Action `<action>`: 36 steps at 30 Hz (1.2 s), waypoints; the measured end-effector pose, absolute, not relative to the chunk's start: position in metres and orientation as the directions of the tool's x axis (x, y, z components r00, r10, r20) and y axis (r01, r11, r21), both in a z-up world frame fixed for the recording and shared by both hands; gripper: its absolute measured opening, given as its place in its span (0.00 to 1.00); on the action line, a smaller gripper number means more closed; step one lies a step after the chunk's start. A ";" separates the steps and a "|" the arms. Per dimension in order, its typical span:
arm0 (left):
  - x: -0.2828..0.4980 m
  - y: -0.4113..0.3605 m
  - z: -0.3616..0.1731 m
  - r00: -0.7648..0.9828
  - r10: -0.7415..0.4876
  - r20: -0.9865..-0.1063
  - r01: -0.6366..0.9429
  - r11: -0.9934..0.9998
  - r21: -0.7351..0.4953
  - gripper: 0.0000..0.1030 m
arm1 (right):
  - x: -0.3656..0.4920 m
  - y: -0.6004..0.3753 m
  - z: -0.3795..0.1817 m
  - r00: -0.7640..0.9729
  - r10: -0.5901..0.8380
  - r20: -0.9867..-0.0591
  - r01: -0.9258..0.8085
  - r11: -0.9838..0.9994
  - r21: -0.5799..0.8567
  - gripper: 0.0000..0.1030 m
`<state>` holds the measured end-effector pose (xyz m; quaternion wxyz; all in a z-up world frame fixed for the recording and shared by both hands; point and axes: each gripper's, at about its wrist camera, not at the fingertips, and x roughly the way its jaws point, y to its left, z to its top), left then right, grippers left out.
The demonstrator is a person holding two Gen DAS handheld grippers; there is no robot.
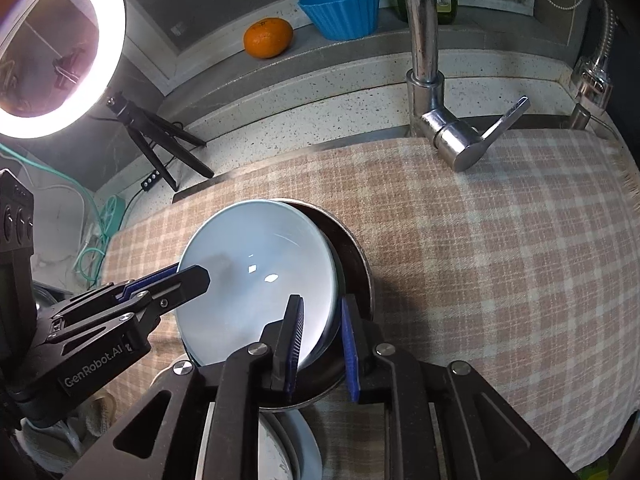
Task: Organize plates and bowls
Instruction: 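Open the right gripper while the left gripper keeps holding the bowl stack rim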
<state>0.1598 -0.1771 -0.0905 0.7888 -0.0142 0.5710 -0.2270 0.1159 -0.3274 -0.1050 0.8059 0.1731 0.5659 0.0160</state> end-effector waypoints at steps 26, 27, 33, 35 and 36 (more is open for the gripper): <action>0.171 -0.128 -0.098 0.223 -0.442 -0.869 0.249 0.887 -0.388 0.16 | 0.084 -0.371 -0.110 0.436 0.305 -0.846 0.252 0.862 0.441 0.17; 0.171 -0.128 -0.099 0.218 -0.445 -0.869 0.247 0.886 -0.392 0.16 | 0.085 -0.371 -0.112 0.433 0.311 -0.846 0.255 0.858 0.446 0.17; 0.172 -0.128 -0.103 0.209 -0.446 -0.870 0.240 0.886 -0.397 0.16 | 0.092 -0.372 -0.119 0.421 0.335 -0.843 0.272 0.840 0.469 0.17; 0.173 -0.129 -0.103 0.208 -0.445 -0.871 0.239 0.887 -0.396 0.16 | 0.093 -0.373 -0.120 0.417 0.341 -0.842 0.274 0.837 0.474 0.17; 0.173 -0.129 -0.103 0.205 -0.449 -0.870 0.240 0.885 -0.400 0.15 | 0.094 -0.373 -0.121 0.416 0.346 -0.841 0.275 0.833 0.479 0.17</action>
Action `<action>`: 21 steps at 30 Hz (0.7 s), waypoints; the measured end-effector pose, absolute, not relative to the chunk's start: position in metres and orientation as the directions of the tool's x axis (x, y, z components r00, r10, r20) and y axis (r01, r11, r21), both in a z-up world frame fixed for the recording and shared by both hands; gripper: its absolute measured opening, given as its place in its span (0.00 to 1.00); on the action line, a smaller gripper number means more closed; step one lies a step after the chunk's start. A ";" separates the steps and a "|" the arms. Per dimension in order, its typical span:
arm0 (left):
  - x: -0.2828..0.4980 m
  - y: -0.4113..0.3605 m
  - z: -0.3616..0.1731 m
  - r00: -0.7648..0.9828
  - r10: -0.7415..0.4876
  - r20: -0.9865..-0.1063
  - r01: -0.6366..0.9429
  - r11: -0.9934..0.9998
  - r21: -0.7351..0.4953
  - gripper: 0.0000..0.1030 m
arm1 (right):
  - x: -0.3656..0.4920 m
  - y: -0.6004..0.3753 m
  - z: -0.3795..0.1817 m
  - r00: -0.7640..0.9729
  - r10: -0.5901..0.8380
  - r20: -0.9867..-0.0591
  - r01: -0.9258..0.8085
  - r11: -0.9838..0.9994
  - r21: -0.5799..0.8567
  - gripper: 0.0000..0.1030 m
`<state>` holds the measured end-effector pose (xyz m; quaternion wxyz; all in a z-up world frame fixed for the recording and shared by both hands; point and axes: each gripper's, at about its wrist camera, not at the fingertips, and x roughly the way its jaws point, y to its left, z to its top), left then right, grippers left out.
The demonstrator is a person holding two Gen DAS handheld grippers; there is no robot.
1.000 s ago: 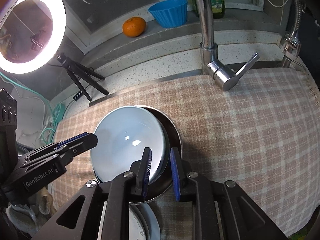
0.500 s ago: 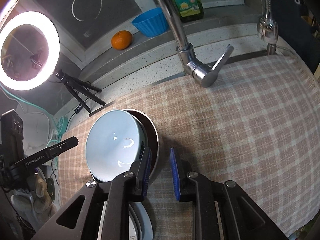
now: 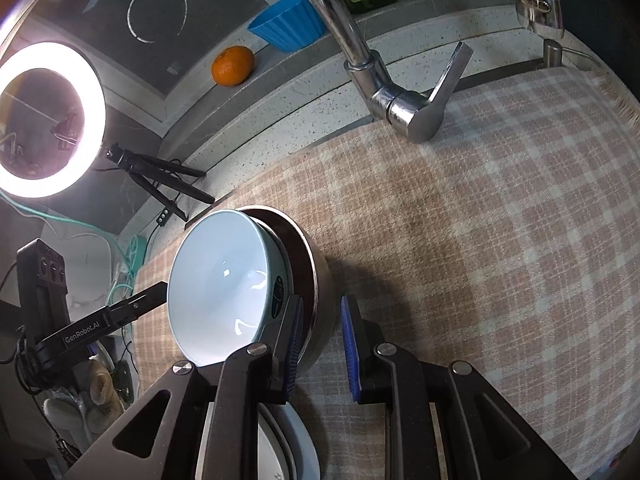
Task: Organize plates and bowls
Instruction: 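Open the right gripper while the left gripper keeps holding the bowl stack rim, then grip the nested bowl stack rim with both grippers and lift it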
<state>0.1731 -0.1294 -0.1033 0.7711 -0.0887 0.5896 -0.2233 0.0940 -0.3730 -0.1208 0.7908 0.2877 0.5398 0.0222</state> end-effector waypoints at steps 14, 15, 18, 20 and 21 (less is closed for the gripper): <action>0.176 -0.138 -0.109 0.181 -0.456 -0.871 0.254 0.878 -0.406 0.15 | 0.102 -0.367 -0.125 0.406 0.363 -0.839 0.268 0.830 0.489 0.12; 0.176 -0.138 -0.110 0.180 -0.455 -0.872 0.253 0.878 -0.406 0.15 | 0.102 -0.367 -0.125 0.404 0.363 -0.839 0.267 0.831 0.488 0.12; 0.177 -0.140 -0.112 0.177 -0.454 -0.873 0.253 0.879 -0.406 0.13 | 0.104 -0.366 -0.126 0.403 0.362 -0.841 0.267 0.832 0.486 0.12; 0.177 -0.140 -0.113 0.175 -0.452 -0.875 0.253 0.879 -0.403 0.11 | 0.104 -0.367 -0.127 0.401 0.361 -0.842 0.267 0.833 0.485 0.11; 0.178 -0.141 -0.114 0.173 -0.450 -0.876 0.253 0.880 -0.403 0.11 | 0.105 -0.367 -0.128 0.399 0.361 -0.843 0.268 0.833 0.484 0.11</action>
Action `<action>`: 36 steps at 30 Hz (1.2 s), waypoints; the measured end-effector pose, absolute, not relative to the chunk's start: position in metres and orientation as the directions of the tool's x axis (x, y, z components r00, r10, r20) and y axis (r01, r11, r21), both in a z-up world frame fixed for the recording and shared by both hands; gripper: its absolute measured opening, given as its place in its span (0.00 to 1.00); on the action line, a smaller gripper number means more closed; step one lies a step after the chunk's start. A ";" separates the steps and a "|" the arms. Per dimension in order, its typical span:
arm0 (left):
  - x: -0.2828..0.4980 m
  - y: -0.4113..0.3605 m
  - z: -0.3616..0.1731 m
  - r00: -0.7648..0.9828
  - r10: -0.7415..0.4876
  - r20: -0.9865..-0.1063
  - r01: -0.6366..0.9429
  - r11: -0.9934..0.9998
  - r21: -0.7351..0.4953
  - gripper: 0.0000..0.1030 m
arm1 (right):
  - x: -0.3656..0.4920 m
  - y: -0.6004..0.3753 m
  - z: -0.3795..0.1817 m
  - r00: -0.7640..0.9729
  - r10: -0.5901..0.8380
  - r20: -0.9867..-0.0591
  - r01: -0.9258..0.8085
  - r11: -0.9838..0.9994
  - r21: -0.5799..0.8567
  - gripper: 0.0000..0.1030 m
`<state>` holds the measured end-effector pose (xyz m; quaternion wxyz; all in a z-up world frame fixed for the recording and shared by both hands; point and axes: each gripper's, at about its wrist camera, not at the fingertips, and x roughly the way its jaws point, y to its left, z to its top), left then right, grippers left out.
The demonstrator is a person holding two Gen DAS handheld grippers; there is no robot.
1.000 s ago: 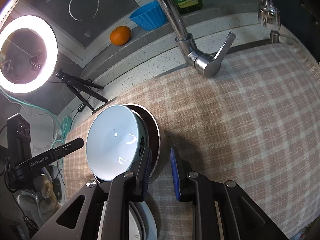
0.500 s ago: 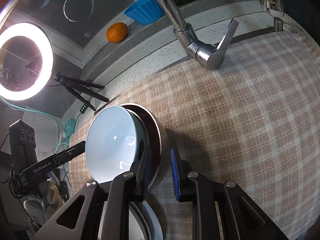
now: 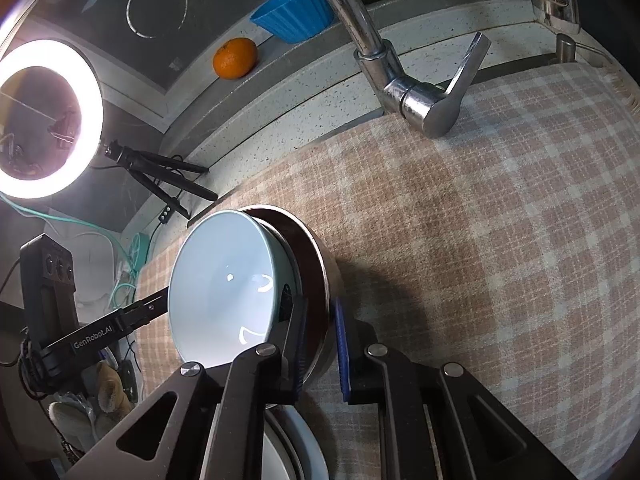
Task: Organize plates and bowls
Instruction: 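Grip the nested bowl stack rim with both grippers and lift it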
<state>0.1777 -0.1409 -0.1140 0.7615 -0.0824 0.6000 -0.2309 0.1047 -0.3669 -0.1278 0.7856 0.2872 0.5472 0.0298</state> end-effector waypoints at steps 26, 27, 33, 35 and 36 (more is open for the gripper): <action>0.177 -0.152 -0.120 0.172 -0.421 -0.890 0.264 0.891 -0.370 0.07 | 0.114 -0.365 -0.130 0.348 0.316 -0.883 0.271 0.868 0.417 0.06; 0.176 -0.152 -0.118 0.176 -0.420 -0.890 0.268 0.890 -0.368 0.07 | 0.114 -0.366 -0.130 0.346 0.314 -0.884 0.272 0.868 0.415 0.06; 0.176 -0.153 -0.116 0.177 -0.418 -0.891 0.267 0.892 -0.365 0.07 | 0.112 -0.371 -0.130 0.342 0.327 -0.881 0.292 0.854 0.430 0.05; 0.175 -0.152 -0.114 0.181 -0.419 -0.890 0.269 0.891 -0.366 0.07 | 0.111 -0.370 -0.127 0.345 0.320 -0.882 0.286 0.859 0.424 0.05; 0.175 -0.152 -0.114 0.181 -0.421 -0.889 0.267 0.891 -0.367 0.07 | 0.111 -0.370 -0.125 0.347 0.318 -0.883 0.286 0.860 0.422 0.05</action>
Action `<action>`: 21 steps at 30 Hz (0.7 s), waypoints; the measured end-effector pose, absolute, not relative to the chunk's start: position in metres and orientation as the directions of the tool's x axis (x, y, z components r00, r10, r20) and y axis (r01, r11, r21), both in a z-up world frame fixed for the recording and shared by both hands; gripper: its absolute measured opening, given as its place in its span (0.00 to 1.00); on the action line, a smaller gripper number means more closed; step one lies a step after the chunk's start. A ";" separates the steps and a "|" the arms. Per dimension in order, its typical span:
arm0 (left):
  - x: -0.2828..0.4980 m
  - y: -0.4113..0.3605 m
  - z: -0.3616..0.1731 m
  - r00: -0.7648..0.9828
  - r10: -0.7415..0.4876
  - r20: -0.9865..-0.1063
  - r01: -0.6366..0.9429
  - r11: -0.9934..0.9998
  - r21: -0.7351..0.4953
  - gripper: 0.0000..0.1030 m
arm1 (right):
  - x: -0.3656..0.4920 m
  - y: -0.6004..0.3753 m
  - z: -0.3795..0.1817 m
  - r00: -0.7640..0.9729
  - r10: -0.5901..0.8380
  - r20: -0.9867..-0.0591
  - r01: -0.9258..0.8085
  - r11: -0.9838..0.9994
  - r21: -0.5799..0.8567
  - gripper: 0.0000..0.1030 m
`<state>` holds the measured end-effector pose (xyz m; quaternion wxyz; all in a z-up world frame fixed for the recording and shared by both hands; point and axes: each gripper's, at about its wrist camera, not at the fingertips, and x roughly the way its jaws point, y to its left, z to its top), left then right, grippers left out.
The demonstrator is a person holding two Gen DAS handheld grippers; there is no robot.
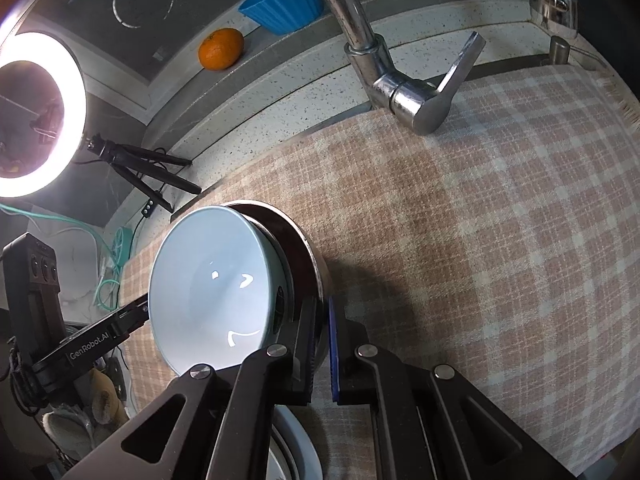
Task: Organize plates and bowls
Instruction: 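Grip the nested bowl stack rim with both grippers and lift it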
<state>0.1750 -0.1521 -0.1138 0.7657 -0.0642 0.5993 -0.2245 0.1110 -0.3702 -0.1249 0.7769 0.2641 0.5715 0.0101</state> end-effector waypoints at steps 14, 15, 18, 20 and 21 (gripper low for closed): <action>0.168 -0.149 -0.093 0.209 -0.430 -0.878 0.275 0.888 -0.369 0.07 | 0.107 -0.365 -0.098 0.366 0.308 -0.878 0.271 0.867 0.418 0.05; 0.167 -0.148 -0.091 0.213 -0.431 -0.877 0.276 0.887 -0.369 0.07 | 0.106 -0.364 -0.094 0.370 0.308 -0.877 0.267 0.868 0.418 0.05; 0.163 -0.147 -0.081 0.227 -0.436 -0.871 0.282 0.885 -0.369 0.07 | 0.102 -0.361 -0.084 0.380 0.303 -0.874 0.259 0.872 0.415 0.05; 0.160 -0.143 -0.075 0.235 -0.439 -0.867 0.285 0.884 -0.370 0.07 | 0.099 -0.359 -0.078 0.386 0.303 -0.871 0.255 0.873 0.416 0.05; 0.159 -0.142 -0.073 0.238 -0.441 -0.866 0.287 0.883 -0.371 0.07 | 0.097 -0.357 -0.075 0.388 0.303 -0.870 0.251 0.874 0.416 0.05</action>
